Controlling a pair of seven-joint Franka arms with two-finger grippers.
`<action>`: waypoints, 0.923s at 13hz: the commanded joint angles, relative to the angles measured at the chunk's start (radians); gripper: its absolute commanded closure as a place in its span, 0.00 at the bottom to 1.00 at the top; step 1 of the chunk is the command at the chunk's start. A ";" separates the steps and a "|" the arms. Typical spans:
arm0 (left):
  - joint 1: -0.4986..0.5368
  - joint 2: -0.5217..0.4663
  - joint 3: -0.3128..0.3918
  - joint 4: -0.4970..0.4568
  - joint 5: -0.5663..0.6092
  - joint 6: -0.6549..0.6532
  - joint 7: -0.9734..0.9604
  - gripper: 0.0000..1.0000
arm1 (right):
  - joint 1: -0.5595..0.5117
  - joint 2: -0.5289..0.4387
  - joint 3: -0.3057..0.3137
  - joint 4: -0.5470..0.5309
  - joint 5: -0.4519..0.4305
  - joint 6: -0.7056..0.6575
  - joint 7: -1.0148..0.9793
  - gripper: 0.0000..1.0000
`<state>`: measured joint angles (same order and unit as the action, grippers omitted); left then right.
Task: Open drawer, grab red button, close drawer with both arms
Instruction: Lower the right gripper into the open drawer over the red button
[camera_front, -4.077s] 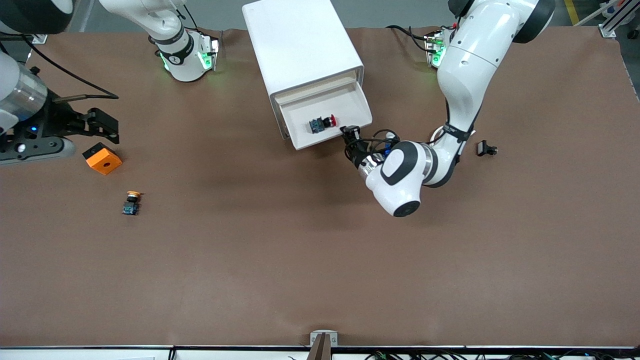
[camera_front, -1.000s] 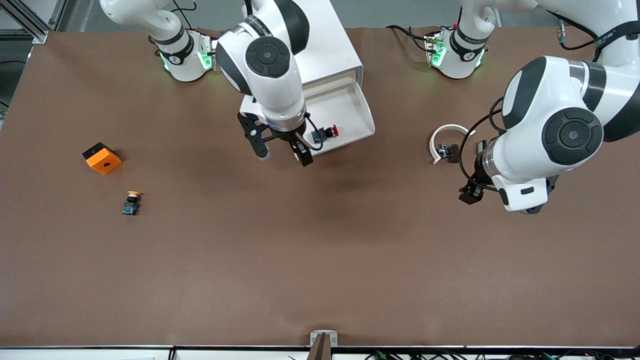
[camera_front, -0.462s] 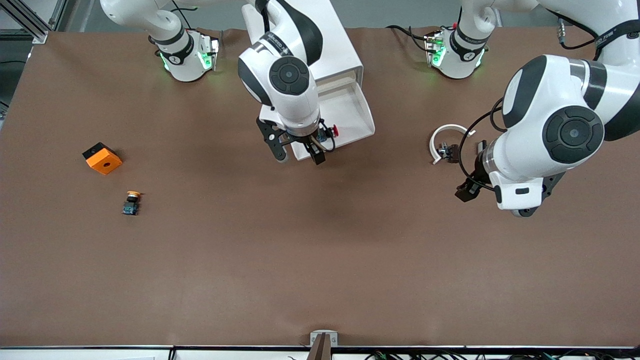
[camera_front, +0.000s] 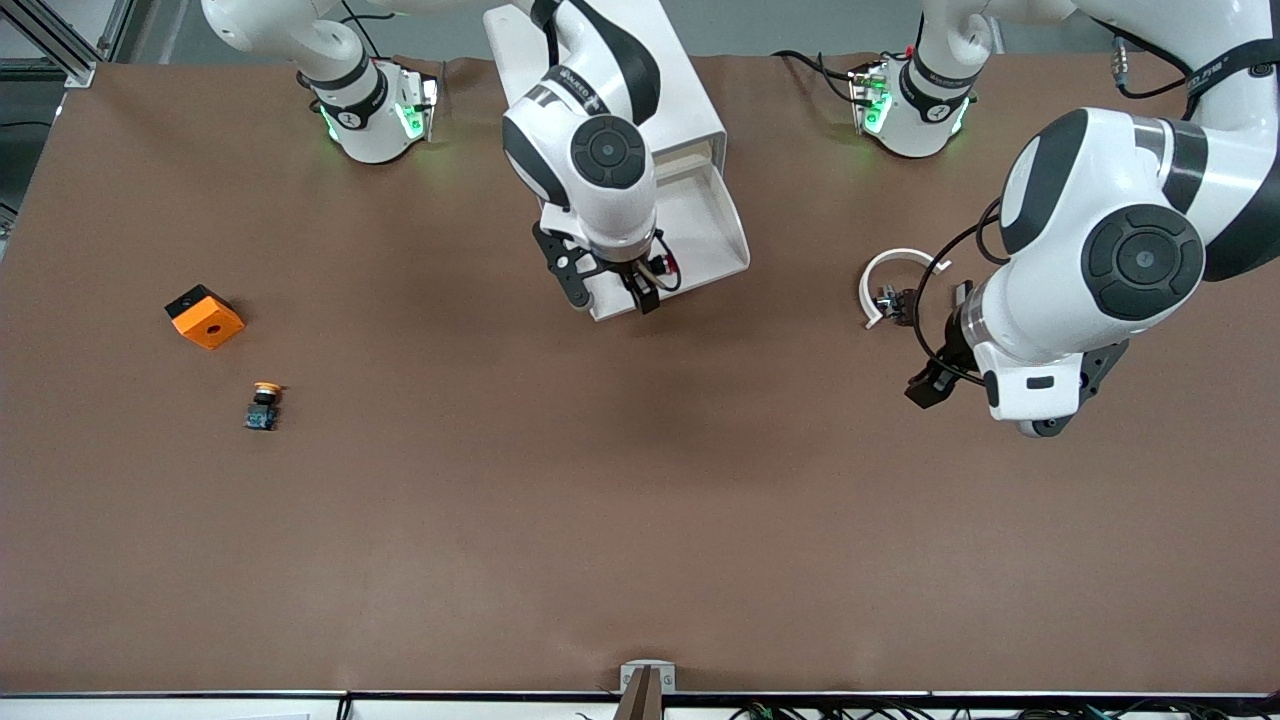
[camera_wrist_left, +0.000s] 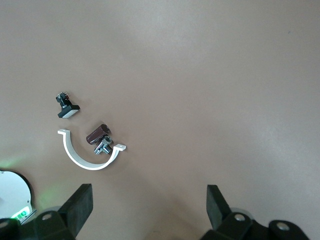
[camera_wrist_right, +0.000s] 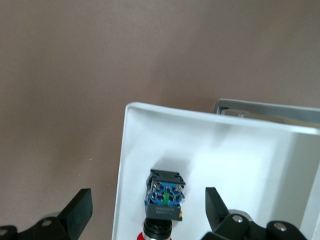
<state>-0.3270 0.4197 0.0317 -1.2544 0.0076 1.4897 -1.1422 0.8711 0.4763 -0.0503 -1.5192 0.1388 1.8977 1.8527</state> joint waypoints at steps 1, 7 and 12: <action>0.002 -0.033 -0.003 -0.031 0.023 0.012 0.018 0.00 | 0.019 -0.015 -0.010 -0.029 0.016 0.014 0.022 0.00; 0.003 -0.038 -0.001 -0.030 0.025 0.012 0.021 0.00 | 0.028 0.008 -0.010 -0.030 0.016 0.014 0.022 0.00; 0.012 -0.041 0.000 -0.030 0.023 0.011 0.021 0.00 | 0.039 0.036 -0.010 -0.029 0.016 0.032 0.022 0.00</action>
<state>-0.3231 0.4102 0.0334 -1.2545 0.0084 1.4901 -1.1397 0.8950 0.5061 -0.0502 -1.5445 0.1393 1.9137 1.8599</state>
